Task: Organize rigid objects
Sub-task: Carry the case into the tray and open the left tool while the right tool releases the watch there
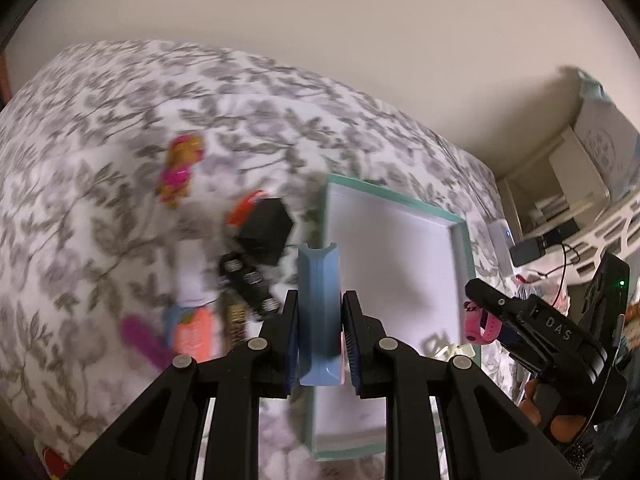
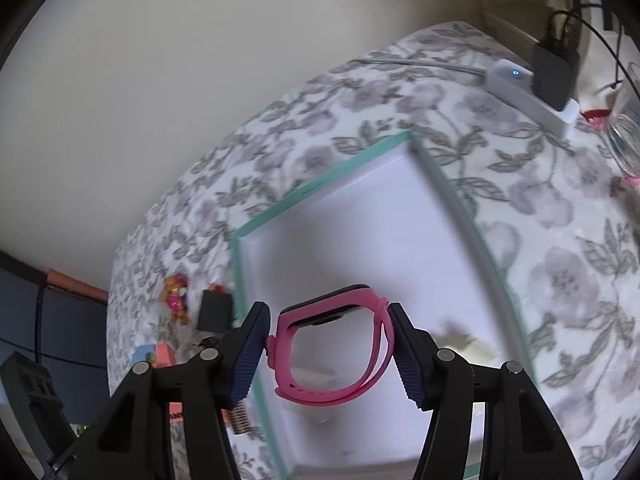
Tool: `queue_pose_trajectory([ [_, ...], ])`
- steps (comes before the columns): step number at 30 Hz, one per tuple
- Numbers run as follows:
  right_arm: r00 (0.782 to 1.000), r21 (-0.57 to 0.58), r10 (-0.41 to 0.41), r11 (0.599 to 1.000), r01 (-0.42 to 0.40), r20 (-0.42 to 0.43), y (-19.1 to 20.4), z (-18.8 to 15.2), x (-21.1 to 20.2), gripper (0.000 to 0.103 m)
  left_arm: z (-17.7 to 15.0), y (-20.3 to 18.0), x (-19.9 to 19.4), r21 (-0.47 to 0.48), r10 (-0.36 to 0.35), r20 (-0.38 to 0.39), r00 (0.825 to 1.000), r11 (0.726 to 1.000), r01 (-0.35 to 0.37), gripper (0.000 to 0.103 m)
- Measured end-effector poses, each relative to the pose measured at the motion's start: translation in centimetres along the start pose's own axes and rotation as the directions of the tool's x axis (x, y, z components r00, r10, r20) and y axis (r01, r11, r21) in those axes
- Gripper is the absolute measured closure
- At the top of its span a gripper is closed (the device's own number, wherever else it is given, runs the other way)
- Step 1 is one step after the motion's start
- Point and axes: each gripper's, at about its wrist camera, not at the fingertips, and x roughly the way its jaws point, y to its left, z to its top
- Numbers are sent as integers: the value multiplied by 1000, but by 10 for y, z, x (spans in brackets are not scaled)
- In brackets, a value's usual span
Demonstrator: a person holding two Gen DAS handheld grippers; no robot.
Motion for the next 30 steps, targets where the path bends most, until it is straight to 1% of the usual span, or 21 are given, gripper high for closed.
queue_pose_trajectory([
  [2, 999, 1, -34, 999, 34, -4, -9, 4, 4, 41, 4, -12, 11, 19, -7, -15, 1000, 1000, 7, 82],
  [5, 998, 9, -60, 998, 60, -12, -20, 7, 9, 41, 7, -32, 30, 57, -7, -41, 999, 998, 9, 82],
  [10, 995, 7, -99, 995, 99, -20, -31, 14, 20, 41, 10, -50, 60, 94, -9, -78, 997, 995, 16, 81],
  [14, 995, 9, -99, 995, 100, -32, -35, 18, 31, 41, 15, -52, 79, 107, -3, -94, 996, 994, 13, 81],
  [20, 990, -7, -129, 992, 128, -53, -37, 21, 48, 41, 16, -48, 106, 90, -10, -141, 990, 996, 23, 81],
  [23, 988, -11, -138, 990, 137, -64, -38, 21, 55, 41, 15, -50, 115, 104, -4, -156, 988, 994, 20, 81],
  [27, 987, -23, -149, 989, 147, -69, -38, 21, 59, 40, 11, -49, 127, 111, 24, -177, 984, 994, -4, 81],
  [30, 986, -29, -151, 988, 150, -72, -37, 20, 60, 40, 11, -49, 129, 104, 20, -184, 983, 995, -1, 81],
])
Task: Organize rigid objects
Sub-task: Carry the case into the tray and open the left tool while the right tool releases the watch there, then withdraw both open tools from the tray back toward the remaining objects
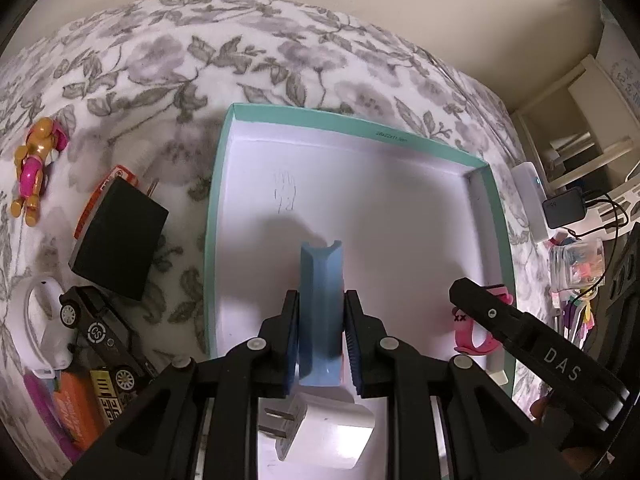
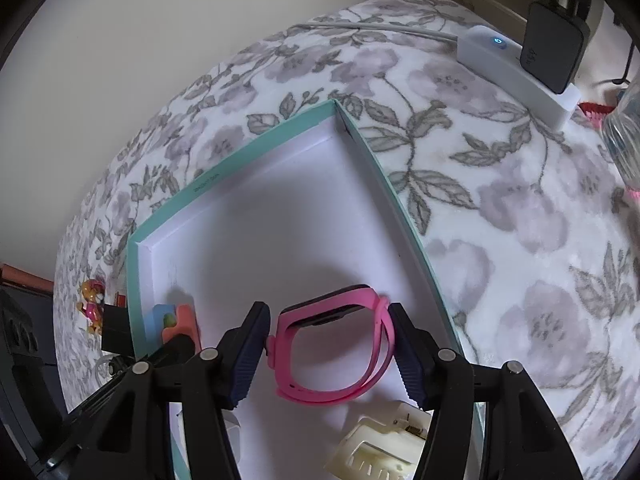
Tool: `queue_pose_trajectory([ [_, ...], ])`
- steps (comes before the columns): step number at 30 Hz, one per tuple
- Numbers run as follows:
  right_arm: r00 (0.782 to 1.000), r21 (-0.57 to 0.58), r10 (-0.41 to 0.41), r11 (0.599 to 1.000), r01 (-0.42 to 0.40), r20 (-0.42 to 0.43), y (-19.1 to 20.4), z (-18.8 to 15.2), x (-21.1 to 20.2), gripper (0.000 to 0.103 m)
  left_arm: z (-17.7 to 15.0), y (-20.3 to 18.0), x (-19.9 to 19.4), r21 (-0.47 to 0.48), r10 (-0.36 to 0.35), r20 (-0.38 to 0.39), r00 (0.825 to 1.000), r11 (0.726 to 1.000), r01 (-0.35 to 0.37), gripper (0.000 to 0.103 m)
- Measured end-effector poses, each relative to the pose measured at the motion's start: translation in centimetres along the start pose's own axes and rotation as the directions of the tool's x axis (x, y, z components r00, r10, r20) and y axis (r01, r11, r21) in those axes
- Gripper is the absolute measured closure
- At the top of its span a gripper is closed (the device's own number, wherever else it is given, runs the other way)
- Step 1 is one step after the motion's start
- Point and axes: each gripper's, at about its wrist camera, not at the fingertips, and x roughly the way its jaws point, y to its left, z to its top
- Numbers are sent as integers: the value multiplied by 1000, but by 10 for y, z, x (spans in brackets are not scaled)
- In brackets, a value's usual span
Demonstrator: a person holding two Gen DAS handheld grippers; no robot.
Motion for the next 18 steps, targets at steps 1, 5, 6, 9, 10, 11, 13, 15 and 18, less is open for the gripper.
queue_pose_trajectory([
  [1, 1000, -1, -3, 1000, 3, -1, 0, 0, 0, 40, 0, -1, -1, 5, 11, 2, 1000, 1000, -11, 80],
  [5, 1000, -5, -11, 1000, 11, -10, 2, 1, 1, 38, 0, -2, -3, 6, 26, 0, 1000, 1000, -26, 53],
  [6, 1000, -3, -13, 1000, 12, -10, 1, 1, 1, 35, -1, -1, -4, 4, 28, 2, 1000, 1000, -28, 52],
  [9, 1000, 2, -12, 1000, 12, -10, 1, 1, 1, 31, 1, 0, -8, 0, 39, 3, 999, 999, -39, 52],
  [10, 1000, 5, -8, 1000, 8, -9, 1, 2, 0, 31, 1, 0, -9, -2, 42, 3, 999, 999, -42, 51],
  [11, 1000, 6, -7, 1000, 7, -7, 1, 2, -2, 31, 1, 1, -10, -4, 41, 3, 999, 999, -41, 51],
  [13, 1000, 3, -3, 1000, 3, 2, 2, 2, -6, 30, 2, 2, -15, -16, 43, 9, 999, 999, -43, 46],
  [15, 1000, -7, -2, 1000, 3, 12, 5, 2, -11, 30, 3, 3, -21, -25, 39, 22, 999, 999, -38, 42],
  [18, 999, -29, -7, 1000, 8, 35, 10, 1, -21, 28, 3, 6, -37, -37, 42, 50, 998, 999, -40, 36],
])
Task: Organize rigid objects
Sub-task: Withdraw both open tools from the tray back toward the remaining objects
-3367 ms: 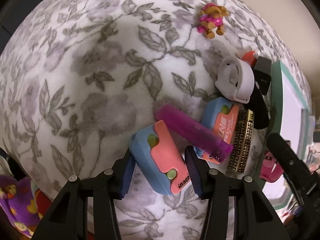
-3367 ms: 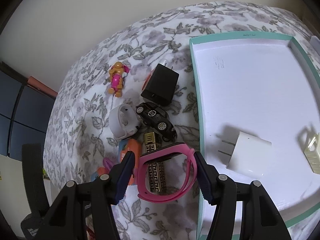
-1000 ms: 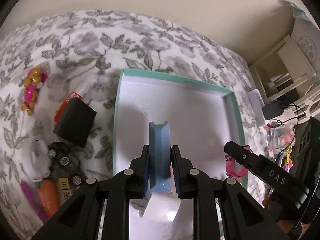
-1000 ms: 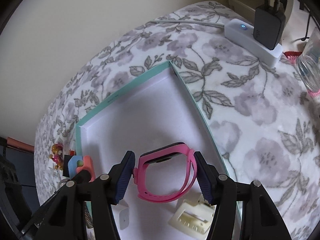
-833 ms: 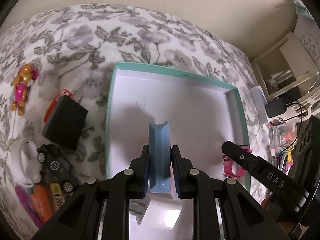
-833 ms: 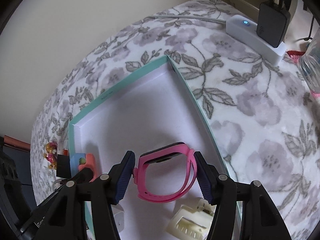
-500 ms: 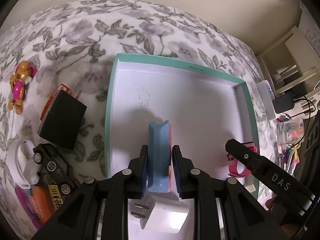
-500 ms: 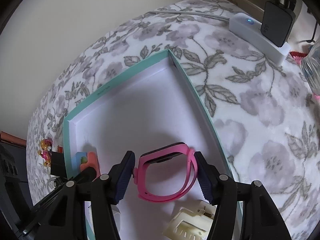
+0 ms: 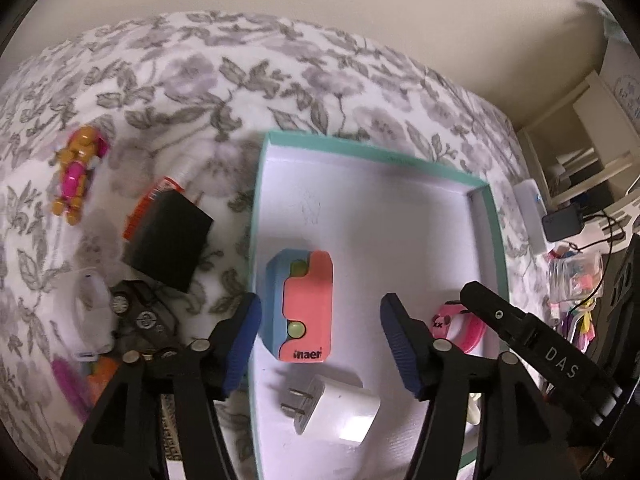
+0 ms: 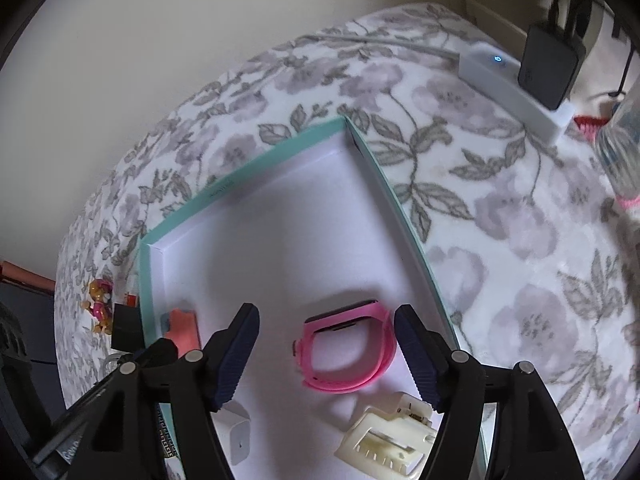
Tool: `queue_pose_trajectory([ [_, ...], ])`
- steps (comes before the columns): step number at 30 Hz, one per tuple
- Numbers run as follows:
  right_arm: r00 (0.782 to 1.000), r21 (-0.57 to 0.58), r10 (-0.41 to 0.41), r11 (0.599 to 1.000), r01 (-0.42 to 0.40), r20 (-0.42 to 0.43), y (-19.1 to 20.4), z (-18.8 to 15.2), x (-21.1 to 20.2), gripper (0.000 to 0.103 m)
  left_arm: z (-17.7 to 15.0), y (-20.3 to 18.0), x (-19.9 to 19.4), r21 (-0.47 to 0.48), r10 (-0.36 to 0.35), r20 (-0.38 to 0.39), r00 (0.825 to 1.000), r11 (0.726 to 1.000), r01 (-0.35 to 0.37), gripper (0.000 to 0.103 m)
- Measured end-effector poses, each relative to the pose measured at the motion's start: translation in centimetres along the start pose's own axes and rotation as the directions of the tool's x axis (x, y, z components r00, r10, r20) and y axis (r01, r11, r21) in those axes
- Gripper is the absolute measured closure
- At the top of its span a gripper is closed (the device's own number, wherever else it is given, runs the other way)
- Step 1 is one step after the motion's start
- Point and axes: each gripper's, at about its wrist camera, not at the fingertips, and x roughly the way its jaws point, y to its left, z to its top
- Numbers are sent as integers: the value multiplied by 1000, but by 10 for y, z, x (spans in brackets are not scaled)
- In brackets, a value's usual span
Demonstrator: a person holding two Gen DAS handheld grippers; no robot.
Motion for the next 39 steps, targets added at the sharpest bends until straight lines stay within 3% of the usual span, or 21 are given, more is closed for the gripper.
queue_pose_trajectory([
  [3, 1000, -10, 1, 1000, -1, 16, 3, -1, -5, 22, -1, 4, -12, -4, 23, 30, 999, 1000, -22, 28],
  [7, 1000, -13, -4, 1000, 5, 22, 4, -6, -7, 17, -2, 10, -25, -13, 68, 70, 995, 998, -67, 26],
  [10, 1000, -14, -6, 1000, 6, 22, 4, -10, -8, 15, -4, 18, -31, -29, 86, 85, 993, 996, -84, 15],
  [17, 999, -33, -17, 999, 18, 35, 6, -21, -13, 9, -8, 21, -33, -17, 178, 112, 978, 984, -177, 15],
  [20, 999, -50, -20, 998, 22, 49, 8, -27, -17, 0, -14, 19, -34, 8, 210, 124, 970, 977, -212, 15],
  [36, 990, -182, -61, 980, 83, 126, 30, -54, -43, 0, -36, 16, -48, 34, 234, 167, 958, 969, -243, 14],
  [39, 989, -188, -65, 978, 90, 136, 32, -59, -44, 0, -39, 15, -53, 35, 232, 188, 955, 970, -242, 5],
])
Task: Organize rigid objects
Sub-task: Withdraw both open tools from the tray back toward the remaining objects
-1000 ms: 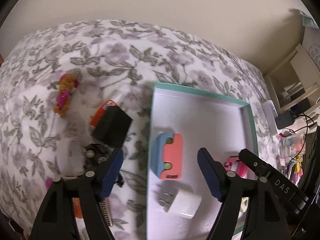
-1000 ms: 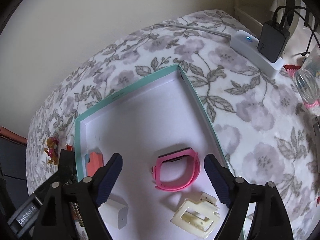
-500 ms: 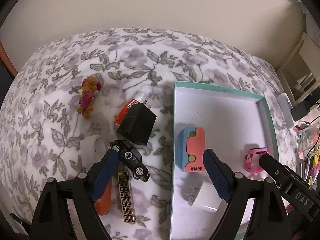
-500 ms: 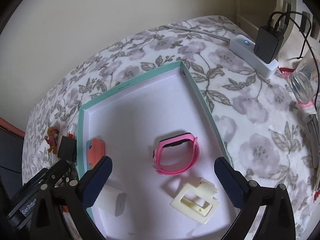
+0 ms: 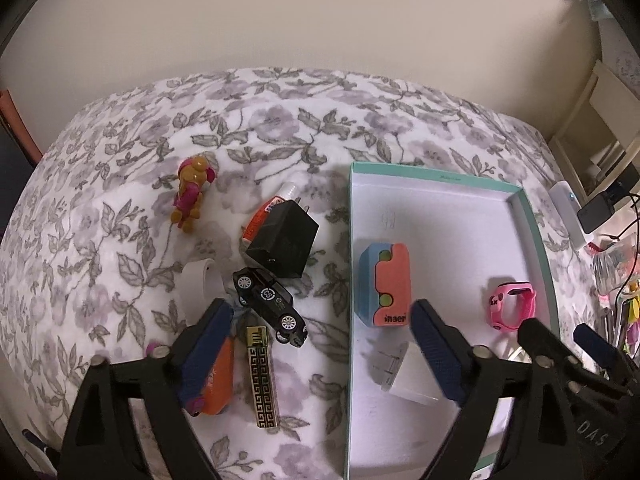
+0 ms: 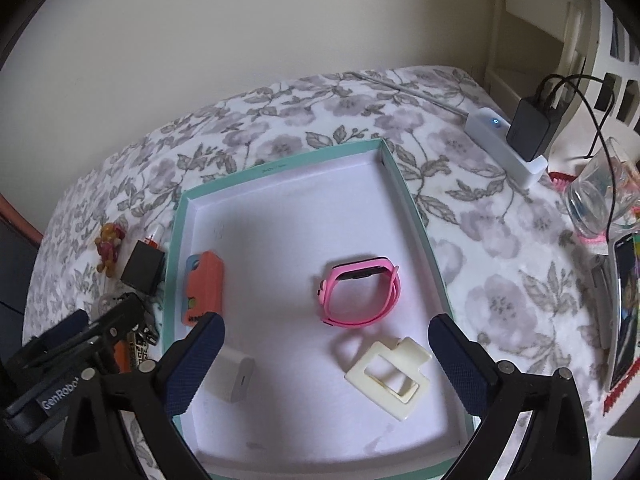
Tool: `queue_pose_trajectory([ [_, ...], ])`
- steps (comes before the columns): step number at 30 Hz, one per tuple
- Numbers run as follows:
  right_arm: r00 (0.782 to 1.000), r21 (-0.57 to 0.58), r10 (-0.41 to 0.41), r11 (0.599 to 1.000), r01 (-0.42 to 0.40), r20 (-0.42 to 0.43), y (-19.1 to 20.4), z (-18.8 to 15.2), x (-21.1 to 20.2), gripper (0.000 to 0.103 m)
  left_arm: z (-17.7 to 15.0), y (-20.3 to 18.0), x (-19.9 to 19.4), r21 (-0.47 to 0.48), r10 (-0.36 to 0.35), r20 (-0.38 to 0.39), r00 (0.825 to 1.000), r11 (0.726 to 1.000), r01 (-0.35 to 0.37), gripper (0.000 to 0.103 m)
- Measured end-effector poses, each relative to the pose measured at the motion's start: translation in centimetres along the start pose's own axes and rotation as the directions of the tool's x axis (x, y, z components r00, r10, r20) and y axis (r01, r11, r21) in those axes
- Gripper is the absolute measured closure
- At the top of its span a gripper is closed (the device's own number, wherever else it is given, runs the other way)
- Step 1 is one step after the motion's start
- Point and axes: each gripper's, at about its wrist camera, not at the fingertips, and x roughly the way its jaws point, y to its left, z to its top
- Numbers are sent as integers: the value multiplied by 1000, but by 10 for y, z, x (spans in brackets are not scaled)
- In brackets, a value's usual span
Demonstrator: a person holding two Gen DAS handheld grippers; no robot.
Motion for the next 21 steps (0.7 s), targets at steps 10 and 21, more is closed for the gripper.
queue_pose_trajectory([
  [10, 999, -6, 16, 1000, -16, 33, 9, -7, -10, 0, -6, 13, -13, -42, -9, 38, 999, 999, 11, 2],
  [21, 995, -131, 56, 990, -45, 78, 58, -16, -29, 0, -9, 56, -35, -115, 80, 36, 996, 990, -75, 2],
])
